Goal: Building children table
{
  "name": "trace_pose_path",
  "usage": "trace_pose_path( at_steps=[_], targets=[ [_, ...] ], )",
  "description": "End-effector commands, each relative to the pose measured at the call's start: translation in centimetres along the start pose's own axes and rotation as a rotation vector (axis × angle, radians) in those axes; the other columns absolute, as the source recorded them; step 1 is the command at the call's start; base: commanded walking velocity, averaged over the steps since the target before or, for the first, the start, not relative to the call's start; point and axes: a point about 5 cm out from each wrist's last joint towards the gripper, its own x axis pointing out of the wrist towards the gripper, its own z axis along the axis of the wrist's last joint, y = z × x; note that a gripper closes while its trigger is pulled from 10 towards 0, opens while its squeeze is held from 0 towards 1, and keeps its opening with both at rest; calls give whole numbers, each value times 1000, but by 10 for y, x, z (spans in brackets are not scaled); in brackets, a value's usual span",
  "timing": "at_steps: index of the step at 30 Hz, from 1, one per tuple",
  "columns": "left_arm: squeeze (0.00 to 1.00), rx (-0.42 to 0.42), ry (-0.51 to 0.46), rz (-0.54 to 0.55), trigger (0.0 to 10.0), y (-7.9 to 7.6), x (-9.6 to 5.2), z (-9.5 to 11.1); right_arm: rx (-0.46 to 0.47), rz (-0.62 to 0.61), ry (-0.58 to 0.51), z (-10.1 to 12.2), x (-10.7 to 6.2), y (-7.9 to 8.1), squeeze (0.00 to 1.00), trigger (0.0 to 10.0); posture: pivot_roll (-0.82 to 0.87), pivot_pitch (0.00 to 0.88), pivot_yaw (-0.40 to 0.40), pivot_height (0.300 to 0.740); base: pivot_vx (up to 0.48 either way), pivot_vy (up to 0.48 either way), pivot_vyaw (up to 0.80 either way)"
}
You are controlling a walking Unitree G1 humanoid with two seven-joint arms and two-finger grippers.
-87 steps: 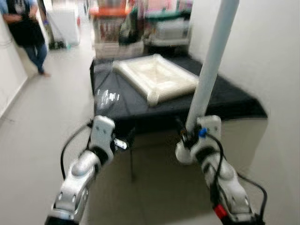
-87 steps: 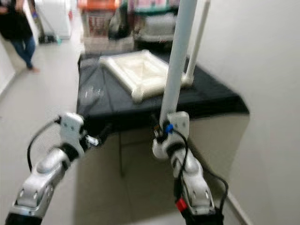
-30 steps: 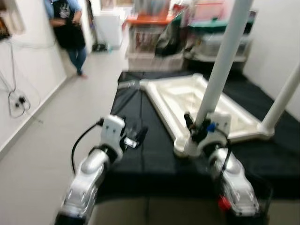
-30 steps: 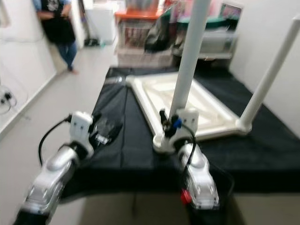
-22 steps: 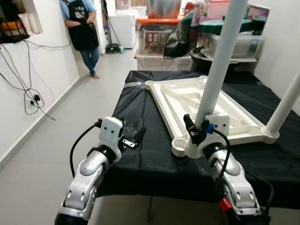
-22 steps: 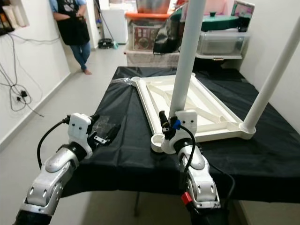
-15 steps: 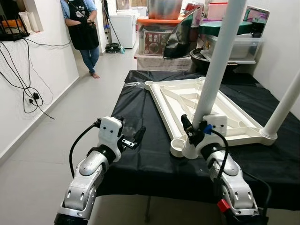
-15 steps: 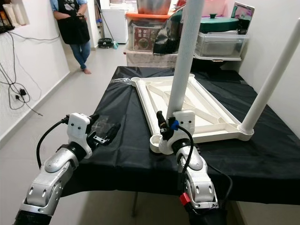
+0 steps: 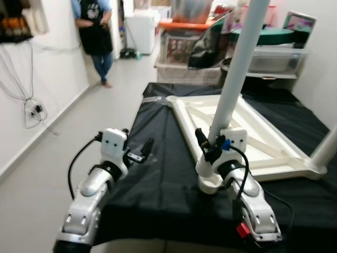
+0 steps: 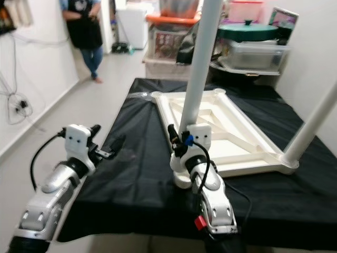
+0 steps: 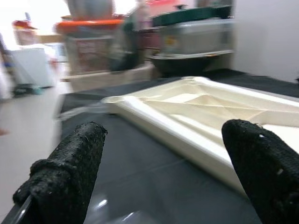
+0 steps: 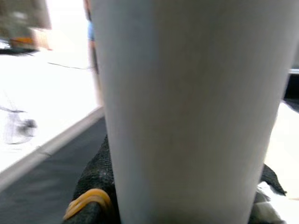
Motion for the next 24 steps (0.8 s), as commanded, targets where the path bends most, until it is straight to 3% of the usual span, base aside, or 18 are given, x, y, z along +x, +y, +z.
trace_pose_path(
  at_steps=[1,15,20,24],
  targets=[
    [0,-7,10,-1,10000,2,-3,-2,15,4,-12,1,2,3,0,10000,41,0,-59,740,0,0,0],
    [0,-28,4,-31,10000,-2,-5,-3,27,-1,-20,3,1,1,0,10000,41,0,-57,740,0,0,0],
    [0,-30,1,-47,10000,-3,-6,-2,77,-8,4,0,2,1,0,10000,47,0,-54,740,0,417,0],
    [0,-31,0,-49,10000,-3,-7,-2,82,-6,5,0,2,2,0,10000,48,0,-54,740,0,450,-722]
  ],
)
